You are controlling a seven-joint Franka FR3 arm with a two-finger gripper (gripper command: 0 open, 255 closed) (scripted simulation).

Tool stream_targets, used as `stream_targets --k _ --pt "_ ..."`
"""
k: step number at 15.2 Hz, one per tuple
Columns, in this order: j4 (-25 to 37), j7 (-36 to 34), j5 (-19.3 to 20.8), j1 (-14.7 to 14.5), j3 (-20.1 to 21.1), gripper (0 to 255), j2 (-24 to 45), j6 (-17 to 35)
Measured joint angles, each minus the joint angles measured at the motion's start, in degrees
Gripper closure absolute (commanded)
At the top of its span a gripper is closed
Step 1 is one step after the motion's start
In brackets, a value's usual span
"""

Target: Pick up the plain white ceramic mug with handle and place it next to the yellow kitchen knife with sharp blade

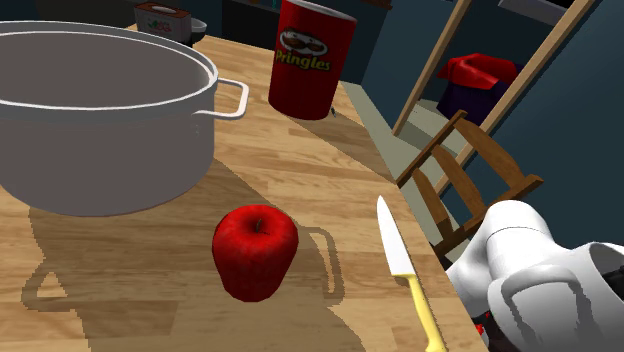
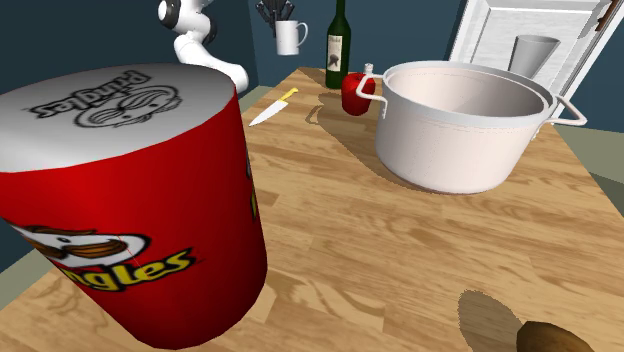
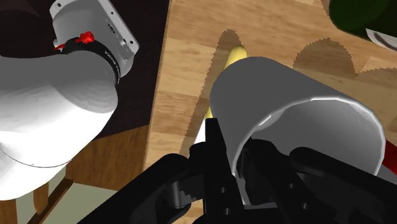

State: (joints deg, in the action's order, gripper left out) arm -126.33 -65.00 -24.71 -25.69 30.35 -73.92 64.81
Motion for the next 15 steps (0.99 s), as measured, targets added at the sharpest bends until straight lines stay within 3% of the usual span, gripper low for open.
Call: stream_targets --k 15 --pt "-13.93 0.13 -4.77 -3.34 4.38 255 -8.57 5.49"
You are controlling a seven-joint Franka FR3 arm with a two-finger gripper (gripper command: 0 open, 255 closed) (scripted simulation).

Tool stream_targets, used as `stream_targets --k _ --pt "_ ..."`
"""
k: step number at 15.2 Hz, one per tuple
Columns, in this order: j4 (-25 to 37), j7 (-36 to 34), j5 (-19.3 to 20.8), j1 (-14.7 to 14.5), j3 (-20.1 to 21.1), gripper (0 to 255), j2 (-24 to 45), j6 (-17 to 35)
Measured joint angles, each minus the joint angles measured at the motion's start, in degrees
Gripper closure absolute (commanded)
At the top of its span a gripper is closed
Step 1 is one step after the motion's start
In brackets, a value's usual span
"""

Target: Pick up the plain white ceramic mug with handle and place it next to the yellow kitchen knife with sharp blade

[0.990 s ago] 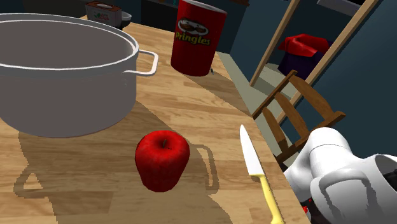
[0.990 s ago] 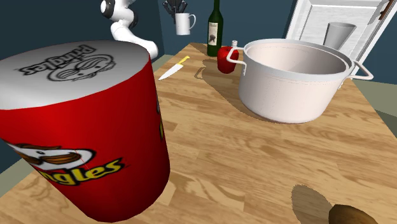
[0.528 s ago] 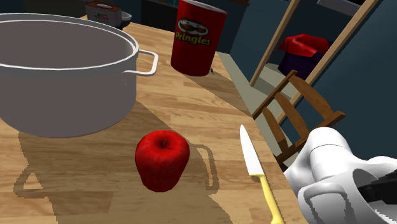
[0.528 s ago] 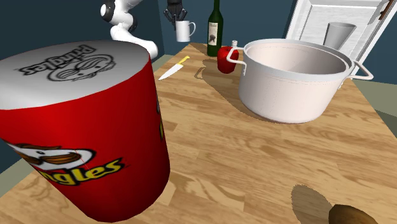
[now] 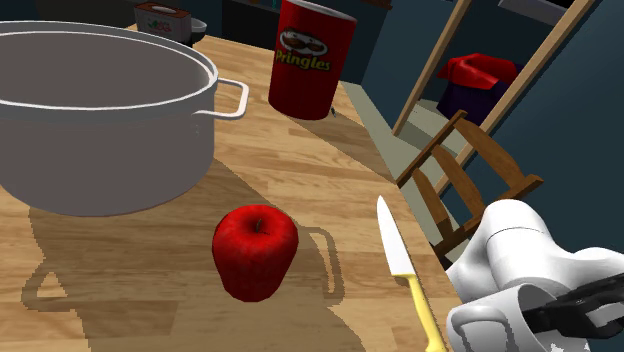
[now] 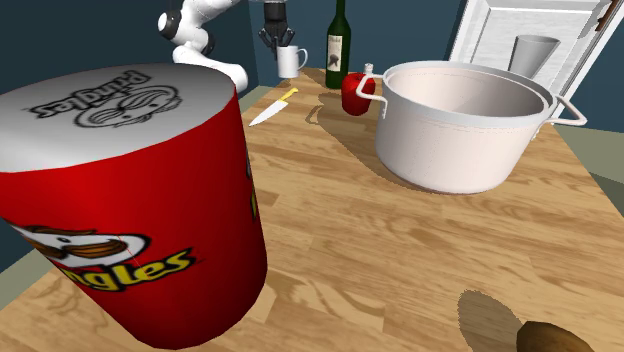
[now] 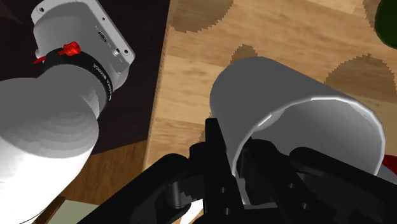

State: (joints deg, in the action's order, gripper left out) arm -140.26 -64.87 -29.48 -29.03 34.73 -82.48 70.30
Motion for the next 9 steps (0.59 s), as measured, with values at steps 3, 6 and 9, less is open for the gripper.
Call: stream_targets --k 3,6,9 --pt "-1.94 -0.26 -1.26 -0.59 1.23 255 -1.26 0.80" --pt "-4.64 -0.29 -2.48 -1.46 2.45 255 -2.90 1.82" --pt "-6.22 -0.38 -3.39 -2.00 3.37 255 -3.85 2.48"
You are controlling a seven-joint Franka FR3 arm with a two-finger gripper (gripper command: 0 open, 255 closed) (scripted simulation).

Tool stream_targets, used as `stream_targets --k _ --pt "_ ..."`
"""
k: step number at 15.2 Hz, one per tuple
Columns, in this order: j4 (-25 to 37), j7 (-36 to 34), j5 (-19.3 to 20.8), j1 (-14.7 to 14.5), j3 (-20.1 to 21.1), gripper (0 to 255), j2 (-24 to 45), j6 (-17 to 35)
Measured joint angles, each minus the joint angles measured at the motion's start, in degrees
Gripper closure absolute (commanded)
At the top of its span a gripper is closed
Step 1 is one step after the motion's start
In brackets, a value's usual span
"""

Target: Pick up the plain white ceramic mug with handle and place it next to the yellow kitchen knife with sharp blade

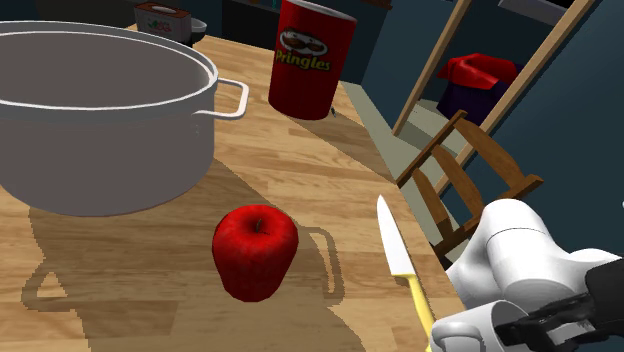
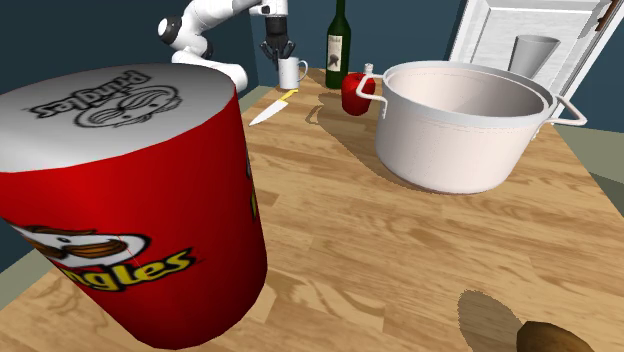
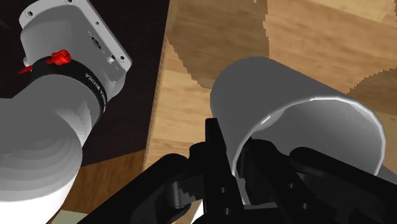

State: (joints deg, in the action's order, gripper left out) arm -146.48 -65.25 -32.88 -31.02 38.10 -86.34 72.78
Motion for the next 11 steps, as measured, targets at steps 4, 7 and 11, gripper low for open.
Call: stream_targets --k 4,7,11 --pt "-0.19 -0.10 -0.23 -0.11 0.20 255 -0.19 0.12" --pt "-0.22 -0.10 -0.24 -0.13 0.21 0 -0.19 0.10" --pt "-0.24 -0.10 -0.23 -0.14 0.22 0 -0.19 0.08"
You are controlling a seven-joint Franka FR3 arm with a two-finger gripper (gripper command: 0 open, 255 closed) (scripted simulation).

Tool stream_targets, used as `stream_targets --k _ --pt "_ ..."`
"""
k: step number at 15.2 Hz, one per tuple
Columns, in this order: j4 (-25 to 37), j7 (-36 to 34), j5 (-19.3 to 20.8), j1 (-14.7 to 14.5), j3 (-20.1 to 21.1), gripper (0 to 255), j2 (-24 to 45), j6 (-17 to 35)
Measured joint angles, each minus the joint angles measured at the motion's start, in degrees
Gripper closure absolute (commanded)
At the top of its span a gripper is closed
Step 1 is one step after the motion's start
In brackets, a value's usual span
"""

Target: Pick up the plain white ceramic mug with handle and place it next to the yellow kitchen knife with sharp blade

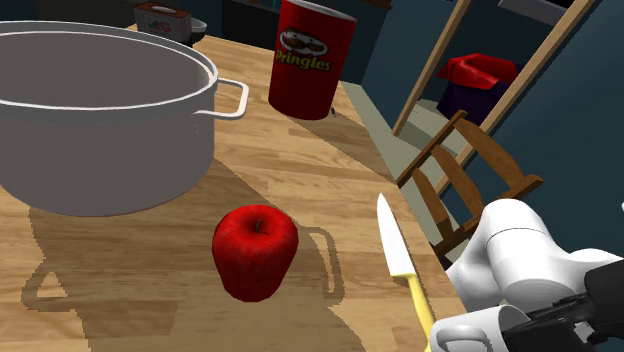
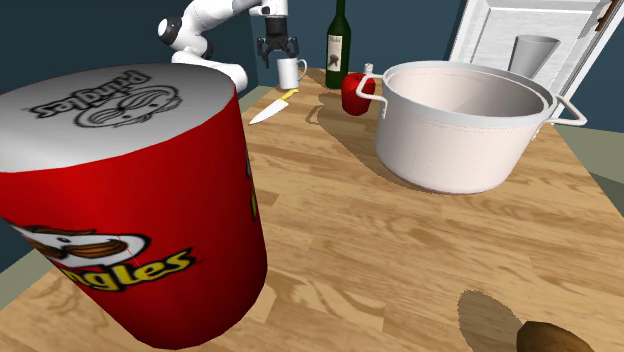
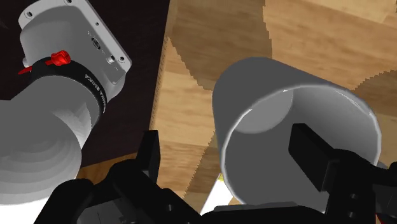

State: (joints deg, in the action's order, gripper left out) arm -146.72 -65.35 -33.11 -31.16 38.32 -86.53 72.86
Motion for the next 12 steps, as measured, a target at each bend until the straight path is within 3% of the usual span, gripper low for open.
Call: stream_targets --k 6,12 --pt "7.28 -0.36 3.08 1.92 -3.25 0 3.92 -3.28" --pt "8.20 -0.55 3.28 2.11 -3.46 0 4.35 -3.73"
